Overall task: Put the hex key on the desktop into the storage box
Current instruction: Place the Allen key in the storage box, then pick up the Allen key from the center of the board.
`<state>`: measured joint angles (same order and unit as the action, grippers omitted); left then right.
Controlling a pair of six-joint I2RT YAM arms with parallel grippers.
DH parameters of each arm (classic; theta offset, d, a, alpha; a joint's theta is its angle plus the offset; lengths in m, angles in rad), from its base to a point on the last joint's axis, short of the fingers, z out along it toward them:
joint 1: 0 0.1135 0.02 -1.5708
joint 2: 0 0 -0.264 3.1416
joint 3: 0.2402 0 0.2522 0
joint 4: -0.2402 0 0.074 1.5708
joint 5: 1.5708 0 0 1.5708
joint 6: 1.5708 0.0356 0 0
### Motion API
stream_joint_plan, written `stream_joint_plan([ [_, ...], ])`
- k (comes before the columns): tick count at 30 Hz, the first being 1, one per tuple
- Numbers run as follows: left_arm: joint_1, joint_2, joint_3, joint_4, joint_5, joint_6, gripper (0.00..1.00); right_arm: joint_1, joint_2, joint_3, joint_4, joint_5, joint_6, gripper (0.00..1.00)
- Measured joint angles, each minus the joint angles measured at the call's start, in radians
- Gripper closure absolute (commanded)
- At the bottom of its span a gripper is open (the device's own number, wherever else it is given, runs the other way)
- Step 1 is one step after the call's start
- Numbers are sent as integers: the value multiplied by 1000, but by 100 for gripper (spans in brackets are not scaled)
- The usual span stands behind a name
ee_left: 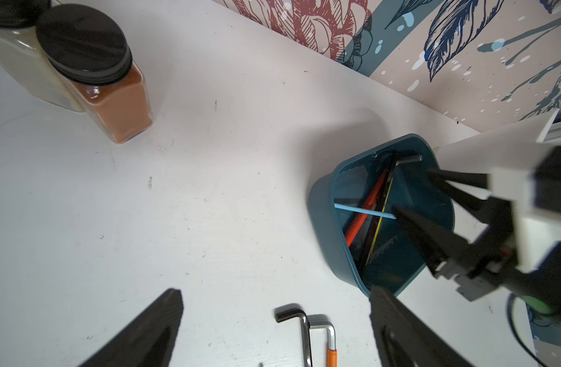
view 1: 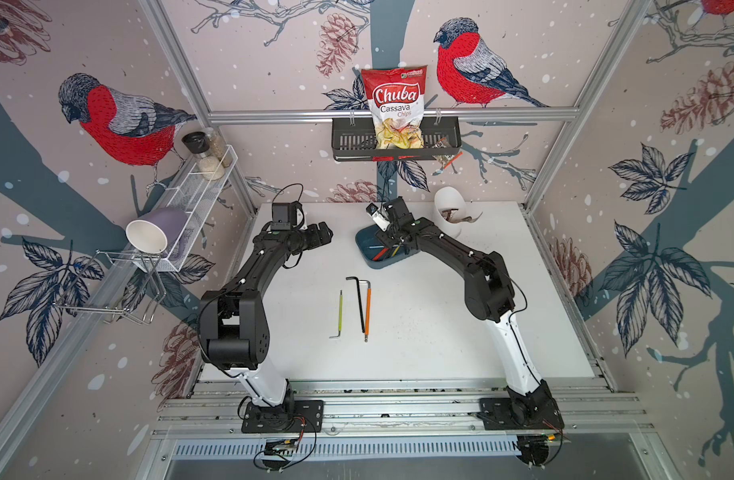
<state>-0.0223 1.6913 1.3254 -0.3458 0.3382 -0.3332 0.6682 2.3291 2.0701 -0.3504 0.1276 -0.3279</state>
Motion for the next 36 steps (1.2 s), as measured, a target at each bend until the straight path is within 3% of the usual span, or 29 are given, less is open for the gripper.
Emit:
stream_joint_plan([
  [4, 0, 2, 0, 6, 17, -5, 5, 55, -172, -159, 108, 77, 193, 30],
  [8, 0, 6, -1, 6, 43, -10, 5, 149, -261, -263, 91, 153, 421, 33],
  [14, 0, 5, -5, 21, 50, -12, 5, 178, -349, -484, -5, 136, 821, 36],
  [18, 0, -7, -5, 21, 50, -12, 5, 244, -359, -593, -63, 51, 980, 36],
  [28, 0, -39, -5, 21, 33, -18, 5, 337, -279, -581, -104, -52, 1146, 38],
  [36, 0, -39, 22, 10, 29, -8, 5, 372, -167, -446, -233, -8, 1191, 43],
])
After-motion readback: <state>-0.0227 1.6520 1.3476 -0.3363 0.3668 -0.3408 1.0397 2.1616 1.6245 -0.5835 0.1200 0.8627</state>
